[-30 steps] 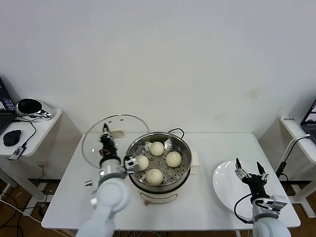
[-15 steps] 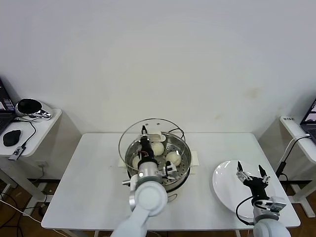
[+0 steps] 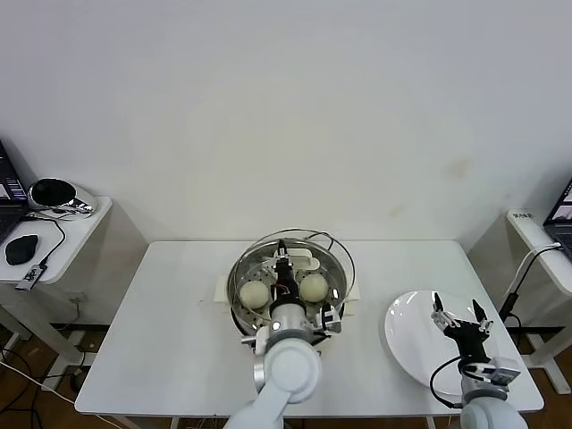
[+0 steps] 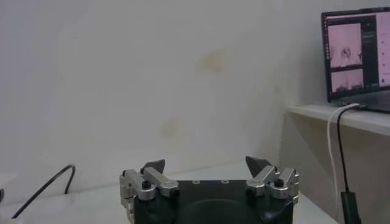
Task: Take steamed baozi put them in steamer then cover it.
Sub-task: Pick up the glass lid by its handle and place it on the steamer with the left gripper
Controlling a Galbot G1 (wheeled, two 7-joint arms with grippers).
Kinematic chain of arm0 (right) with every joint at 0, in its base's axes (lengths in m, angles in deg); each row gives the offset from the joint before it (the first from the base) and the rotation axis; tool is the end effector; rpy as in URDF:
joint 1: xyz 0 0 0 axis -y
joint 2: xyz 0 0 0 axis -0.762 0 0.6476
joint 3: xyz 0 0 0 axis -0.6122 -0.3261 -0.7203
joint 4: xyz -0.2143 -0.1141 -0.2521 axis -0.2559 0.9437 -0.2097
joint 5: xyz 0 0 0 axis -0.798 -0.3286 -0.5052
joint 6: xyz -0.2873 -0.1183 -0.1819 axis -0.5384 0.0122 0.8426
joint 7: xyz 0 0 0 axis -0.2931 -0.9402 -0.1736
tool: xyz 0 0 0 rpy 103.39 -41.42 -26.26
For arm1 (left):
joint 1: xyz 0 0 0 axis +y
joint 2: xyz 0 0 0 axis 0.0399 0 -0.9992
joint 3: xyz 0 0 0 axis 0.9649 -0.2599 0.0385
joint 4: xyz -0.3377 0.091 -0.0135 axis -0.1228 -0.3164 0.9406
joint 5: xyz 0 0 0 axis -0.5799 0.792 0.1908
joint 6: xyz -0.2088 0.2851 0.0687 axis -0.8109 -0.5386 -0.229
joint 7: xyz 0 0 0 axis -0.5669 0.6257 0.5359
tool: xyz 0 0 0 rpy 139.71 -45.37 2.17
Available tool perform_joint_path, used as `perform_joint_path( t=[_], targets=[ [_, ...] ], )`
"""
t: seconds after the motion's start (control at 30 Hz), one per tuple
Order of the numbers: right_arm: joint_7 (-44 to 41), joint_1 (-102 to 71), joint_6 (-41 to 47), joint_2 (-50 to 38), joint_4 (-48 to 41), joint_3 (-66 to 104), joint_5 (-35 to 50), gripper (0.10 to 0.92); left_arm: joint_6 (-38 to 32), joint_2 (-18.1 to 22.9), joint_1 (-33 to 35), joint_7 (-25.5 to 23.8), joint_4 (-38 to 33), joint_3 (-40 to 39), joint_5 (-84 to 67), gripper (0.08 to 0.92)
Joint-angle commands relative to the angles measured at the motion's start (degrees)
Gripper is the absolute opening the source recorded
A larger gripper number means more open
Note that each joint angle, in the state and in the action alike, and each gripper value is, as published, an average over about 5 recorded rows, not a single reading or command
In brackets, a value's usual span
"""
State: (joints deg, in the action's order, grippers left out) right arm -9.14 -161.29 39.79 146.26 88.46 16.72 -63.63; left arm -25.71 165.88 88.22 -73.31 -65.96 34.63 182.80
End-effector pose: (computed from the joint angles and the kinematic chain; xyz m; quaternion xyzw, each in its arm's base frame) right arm 0.2303 -0.1432 -0.3380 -0.0934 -0.9933 -0.0581 0.0351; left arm 0.2947 -0.2080 -0.2230 0.0038 -0.7558 -0.6523 0.0571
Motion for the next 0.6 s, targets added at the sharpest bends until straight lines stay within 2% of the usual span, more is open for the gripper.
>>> perform_joint_path(
  t=[0.03, 0.6],
  targets=[
    [-0.14, 0.12, -0.33, 0.27, -0.42, -0.08, -0.67, 0.823, 2.51, 0.84, 0.49, -0.58, 1.2, -0.58, 0.46, 0.147],
    [-0.28, 0.17, -0.49, 0.08, -0.71, -0.04, -1.04, 0.823, 2.45, 0.78, 2.08, 1.27, 2.13, 1.05, 3.19, 0.147]
  ],
)
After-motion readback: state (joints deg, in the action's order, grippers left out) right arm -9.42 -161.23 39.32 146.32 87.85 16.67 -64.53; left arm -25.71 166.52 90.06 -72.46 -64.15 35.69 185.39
